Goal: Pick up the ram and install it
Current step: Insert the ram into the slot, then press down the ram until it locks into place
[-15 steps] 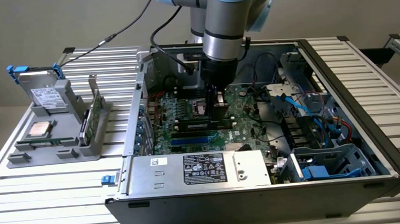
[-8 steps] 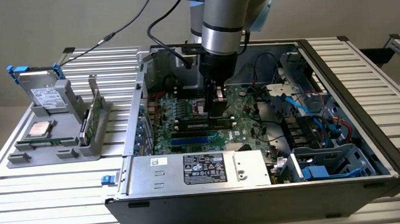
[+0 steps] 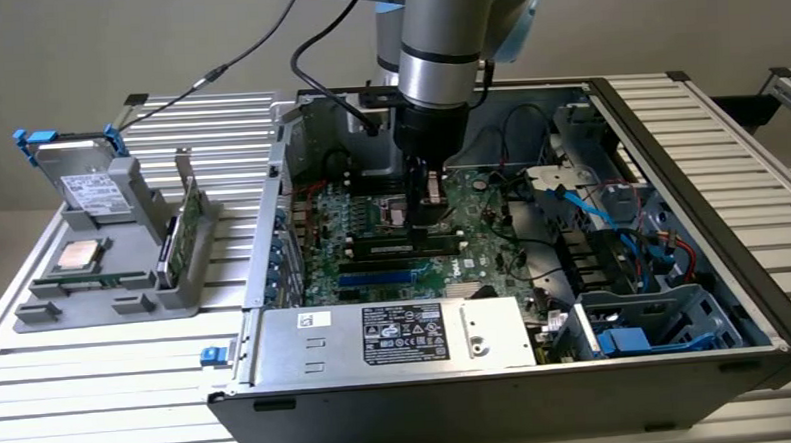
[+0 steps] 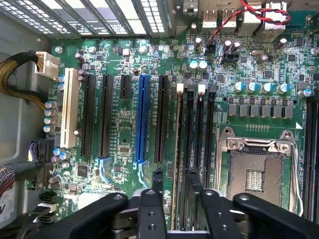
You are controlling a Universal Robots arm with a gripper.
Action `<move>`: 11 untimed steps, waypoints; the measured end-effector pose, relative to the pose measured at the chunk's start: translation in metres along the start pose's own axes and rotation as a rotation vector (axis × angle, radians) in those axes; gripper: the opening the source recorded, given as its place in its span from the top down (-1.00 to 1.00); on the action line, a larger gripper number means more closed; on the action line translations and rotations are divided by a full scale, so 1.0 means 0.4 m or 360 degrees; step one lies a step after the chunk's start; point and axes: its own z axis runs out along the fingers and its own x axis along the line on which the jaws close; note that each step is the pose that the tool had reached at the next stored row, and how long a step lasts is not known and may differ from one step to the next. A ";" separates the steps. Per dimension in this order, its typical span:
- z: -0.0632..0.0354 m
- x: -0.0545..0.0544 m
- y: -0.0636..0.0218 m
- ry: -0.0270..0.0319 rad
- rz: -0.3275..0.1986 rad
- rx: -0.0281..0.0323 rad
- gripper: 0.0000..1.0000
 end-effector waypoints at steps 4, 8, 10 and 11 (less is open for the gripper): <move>0.000 0.000 0.000 0.00000 0.0000 0.00000 0.63; 0.000 0.000 0.000 0.00000 0.0000 0.00000 0.80; 0.000 0.000 0.000 0.00001 0.0000 0.00000 0.80; 0.000 0.000 0.000 0.00000 0.0000 0.00000 0.80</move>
